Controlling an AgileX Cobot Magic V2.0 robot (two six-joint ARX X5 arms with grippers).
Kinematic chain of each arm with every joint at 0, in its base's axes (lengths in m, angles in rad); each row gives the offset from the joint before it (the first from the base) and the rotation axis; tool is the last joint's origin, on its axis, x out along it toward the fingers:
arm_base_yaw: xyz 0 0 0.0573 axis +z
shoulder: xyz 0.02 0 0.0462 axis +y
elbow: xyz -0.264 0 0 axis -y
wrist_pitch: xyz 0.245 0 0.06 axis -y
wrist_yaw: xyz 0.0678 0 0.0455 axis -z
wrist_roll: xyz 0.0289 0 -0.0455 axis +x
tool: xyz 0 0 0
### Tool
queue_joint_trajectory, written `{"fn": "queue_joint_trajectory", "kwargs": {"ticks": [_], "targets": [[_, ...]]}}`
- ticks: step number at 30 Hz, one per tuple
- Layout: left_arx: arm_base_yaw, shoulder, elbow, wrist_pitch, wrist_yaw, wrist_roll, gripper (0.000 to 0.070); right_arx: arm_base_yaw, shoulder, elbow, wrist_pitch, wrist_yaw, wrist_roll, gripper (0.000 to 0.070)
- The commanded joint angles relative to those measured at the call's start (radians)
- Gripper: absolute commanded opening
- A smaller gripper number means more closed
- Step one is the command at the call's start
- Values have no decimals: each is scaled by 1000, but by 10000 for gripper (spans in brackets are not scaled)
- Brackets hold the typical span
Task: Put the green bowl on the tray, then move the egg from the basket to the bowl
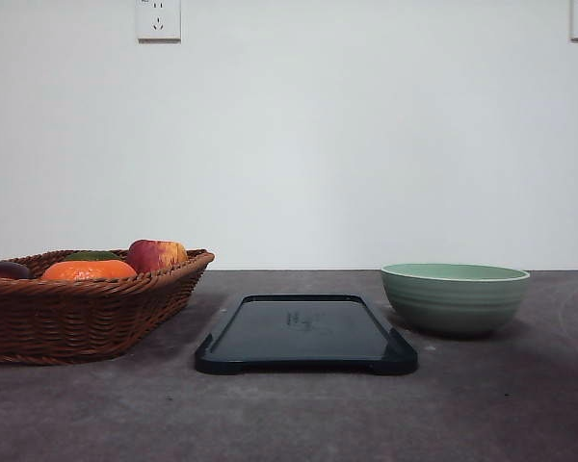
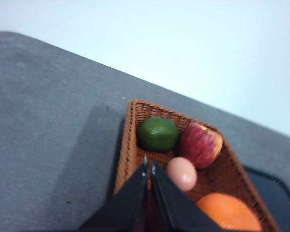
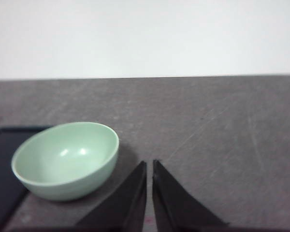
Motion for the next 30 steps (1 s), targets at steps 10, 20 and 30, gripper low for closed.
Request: {"fn": "queue_joint_trajectory", "kwargs": {"ticks": [10, 20, 30], "targets": [[2, -1, -5, 244, -3, -182, 0, 0, -1, 3, 193, -6, 267, 6], [2, 95, 184, 159, -55, -1, 0, 0, 134, 178, 139, -7, 147, 6], [2, 400, 479, -125, 13, 81, 0, 0, 446, 447, -48, -71, 55, 6]]}}
